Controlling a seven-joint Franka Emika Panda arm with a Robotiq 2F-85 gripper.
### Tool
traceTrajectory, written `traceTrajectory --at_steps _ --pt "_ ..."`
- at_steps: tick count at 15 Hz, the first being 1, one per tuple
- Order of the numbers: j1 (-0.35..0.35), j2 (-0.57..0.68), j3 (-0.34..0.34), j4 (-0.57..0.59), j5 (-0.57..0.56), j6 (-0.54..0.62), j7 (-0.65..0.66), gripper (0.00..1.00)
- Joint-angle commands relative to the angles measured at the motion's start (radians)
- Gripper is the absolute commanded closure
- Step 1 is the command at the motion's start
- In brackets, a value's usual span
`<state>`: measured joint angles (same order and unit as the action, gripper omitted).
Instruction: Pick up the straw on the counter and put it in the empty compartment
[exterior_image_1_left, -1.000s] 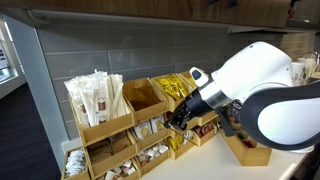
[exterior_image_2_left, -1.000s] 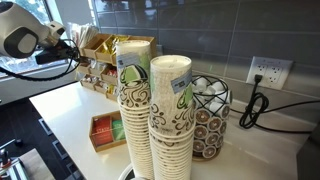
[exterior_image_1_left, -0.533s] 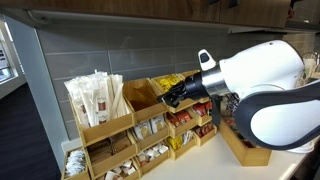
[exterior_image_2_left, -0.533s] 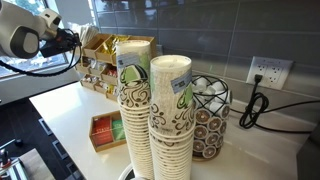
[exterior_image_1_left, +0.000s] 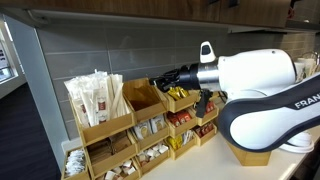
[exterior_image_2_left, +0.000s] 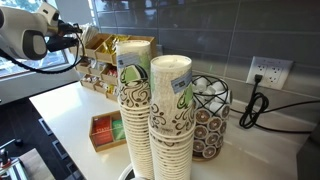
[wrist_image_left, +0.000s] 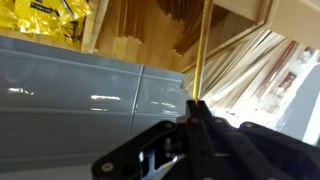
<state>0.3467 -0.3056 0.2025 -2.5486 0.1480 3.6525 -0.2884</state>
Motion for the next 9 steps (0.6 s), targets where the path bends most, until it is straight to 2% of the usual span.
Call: traceTrajectory --at_steps 1,9 --pt "-0.034 0.059 0.038 0.059 0.051 0.073 -0.029 0.99" --pt "-0.056 0.188 0.076 0.195 0.144 0.141 -0.108 0.99"
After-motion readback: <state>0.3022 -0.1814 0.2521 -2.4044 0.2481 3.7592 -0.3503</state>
